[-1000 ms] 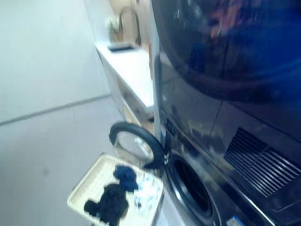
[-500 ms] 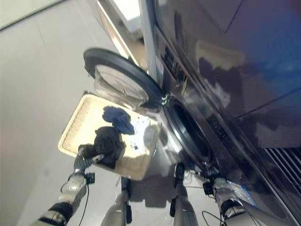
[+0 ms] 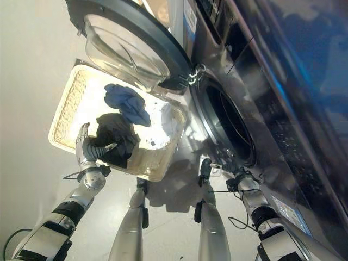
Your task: Put the clothes into the washing machine.
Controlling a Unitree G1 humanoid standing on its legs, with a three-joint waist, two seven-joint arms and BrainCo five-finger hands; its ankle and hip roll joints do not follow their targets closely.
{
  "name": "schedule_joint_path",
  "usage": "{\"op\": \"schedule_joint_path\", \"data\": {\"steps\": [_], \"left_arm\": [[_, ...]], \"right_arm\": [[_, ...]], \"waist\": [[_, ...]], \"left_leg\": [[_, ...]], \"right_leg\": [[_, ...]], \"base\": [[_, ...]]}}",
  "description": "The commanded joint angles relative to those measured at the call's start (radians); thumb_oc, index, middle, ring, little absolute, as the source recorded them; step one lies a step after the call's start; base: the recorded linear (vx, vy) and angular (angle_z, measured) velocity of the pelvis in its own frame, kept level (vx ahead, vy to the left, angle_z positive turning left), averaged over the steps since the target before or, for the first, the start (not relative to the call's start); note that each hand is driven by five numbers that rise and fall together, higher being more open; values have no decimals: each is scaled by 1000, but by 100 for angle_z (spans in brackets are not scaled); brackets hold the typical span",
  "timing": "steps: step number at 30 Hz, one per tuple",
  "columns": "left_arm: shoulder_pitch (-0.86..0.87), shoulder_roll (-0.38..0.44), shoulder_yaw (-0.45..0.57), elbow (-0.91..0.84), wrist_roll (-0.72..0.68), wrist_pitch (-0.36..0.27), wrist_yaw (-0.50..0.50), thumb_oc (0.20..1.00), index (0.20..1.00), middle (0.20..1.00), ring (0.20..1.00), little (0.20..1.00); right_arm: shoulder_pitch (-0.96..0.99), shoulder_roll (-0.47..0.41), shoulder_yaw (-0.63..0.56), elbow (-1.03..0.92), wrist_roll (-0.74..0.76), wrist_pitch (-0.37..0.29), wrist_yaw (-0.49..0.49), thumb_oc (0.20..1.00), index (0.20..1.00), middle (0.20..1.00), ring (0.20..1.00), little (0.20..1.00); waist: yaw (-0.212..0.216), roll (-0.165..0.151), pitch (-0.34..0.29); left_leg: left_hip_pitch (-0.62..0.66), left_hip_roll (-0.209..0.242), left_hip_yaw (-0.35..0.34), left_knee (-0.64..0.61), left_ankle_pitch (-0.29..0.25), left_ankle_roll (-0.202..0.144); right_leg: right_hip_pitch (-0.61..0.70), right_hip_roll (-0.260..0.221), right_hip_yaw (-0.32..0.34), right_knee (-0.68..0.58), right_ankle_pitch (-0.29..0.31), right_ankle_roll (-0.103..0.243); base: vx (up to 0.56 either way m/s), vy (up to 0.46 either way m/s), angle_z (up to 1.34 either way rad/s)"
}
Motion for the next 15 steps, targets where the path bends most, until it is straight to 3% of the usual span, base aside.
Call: {"op": "schedule_joint_path", "data": {"steps": [1, 8, 11, 15], "left_arm": [[-25, 73, 12, -15, 67, 18, 70, 1000, 1000, 1000, 1000, 1000], [-56, 108, -24, -7, 173, 159, 112, 1000, 1000, 1000, 1000, 1000], [-80, 122, -51, 26, 195, 253, 137, 1000, 1000, 1000, 1000, 1000], [-98, 126, -66, 48, 211, 292, 188, 1000, 1000, 1000, 1000, 1000]], "right_arm": [[0, -68, 46, -103, -67, -46, -23, 1000, 1000, 1000, 1000, 1000], [-18, -109, 85, -208, -112, -36, -46, 1000, 1000, 1000, 1000, 1000], [-27, -119, 105, -237, -127, -43, -57, 1000, 1000, 1000, 1000, 1000], [-42, -126, 125, -249, -127, -51, -74, 1000, 1000, 1000, 1000, 1000]], "waist": [[-13, -17, -20], [-25, -1, -20], [-31, 8, -20], [-36, 17, -20]], "left_leg": [[-94, -11, -123, 107, -17, 45], [-171, -35, -130, 136, -15, 48], [-208, -43, -131, 156, -20, 50], [-249, -56, -136, 178, -22, 52]], "right_leg": [[-85, -78, 53, 214, -86, 104], [-167, -74, 58, 239, -82, 102], [-208, -73, 64, 259, -85, 101], [-251, -70, 70, 276, -82, 99]], "base": [[-11, 23, 3], [-7, 24, 2], [2, 11, 1], [4, 20, 5]]}}
